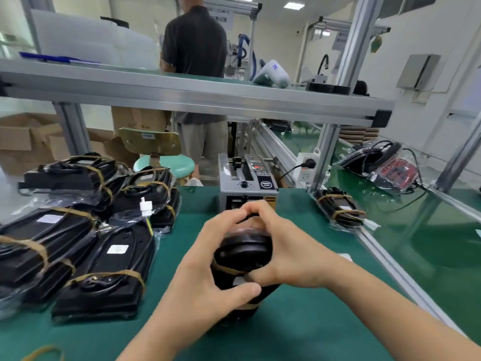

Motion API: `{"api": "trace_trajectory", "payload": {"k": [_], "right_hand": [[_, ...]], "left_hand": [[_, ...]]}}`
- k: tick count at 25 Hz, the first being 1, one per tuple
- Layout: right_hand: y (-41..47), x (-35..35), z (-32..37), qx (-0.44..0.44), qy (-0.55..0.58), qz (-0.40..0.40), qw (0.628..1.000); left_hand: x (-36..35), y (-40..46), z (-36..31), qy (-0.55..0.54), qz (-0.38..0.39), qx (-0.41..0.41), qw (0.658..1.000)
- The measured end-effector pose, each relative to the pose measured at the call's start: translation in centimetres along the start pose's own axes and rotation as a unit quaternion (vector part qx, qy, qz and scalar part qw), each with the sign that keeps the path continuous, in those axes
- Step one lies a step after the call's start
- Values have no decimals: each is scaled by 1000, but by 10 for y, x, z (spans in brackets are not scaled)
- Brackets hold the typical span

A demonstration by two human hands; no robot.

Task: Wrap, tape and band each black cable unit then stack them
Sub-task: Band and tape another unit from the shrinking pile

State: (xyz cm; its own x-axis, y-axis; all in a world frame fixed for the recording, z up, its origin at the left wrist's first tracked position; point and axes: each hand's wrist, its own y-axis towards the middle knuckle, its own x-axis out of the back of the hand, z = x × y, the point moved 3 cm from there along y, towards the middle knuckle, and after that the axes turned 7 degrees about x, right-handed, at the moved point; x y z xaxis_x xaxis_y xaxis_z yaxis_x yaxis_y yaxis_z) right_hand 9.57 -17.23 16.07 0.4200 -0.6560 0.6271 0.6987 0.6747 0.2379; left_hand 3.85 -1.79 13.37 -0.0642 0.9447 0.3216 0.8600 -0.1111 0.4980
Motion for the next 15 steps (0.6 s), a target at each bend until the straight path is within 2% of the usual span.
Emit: {"api": "trace_trajectory", "payload": {"k": [3,5,6,8,10,11,14,15], "right_hand": [[20,-16,5,17,46,76,996],[25,-13,1,-1,111,125,986],[26,-9,-2,-16,141,127,982],[28,-3,-11,-46,171,73,981],[29,-8,-19,-61,197,27,978],[31,-15,-23,-73,212,29,974],[35,-29,-39,-176,283,57,941],[39,-29,-47,-224,306,25,925]], "left_hand": [[27,-7,15,-78,-31,77,993],[38,-16,28,-108,-46,92,989],[42,-21,33,-117,-55,97,987],[47,-27,37,-127,-54,97,986],[45,-28,32,-100,-12,66,993],[42,-27,29,-75,8,54,996],[36,-24,27,-62,9,85,994],[37,-26,27,-57,-17,91,994]]}}
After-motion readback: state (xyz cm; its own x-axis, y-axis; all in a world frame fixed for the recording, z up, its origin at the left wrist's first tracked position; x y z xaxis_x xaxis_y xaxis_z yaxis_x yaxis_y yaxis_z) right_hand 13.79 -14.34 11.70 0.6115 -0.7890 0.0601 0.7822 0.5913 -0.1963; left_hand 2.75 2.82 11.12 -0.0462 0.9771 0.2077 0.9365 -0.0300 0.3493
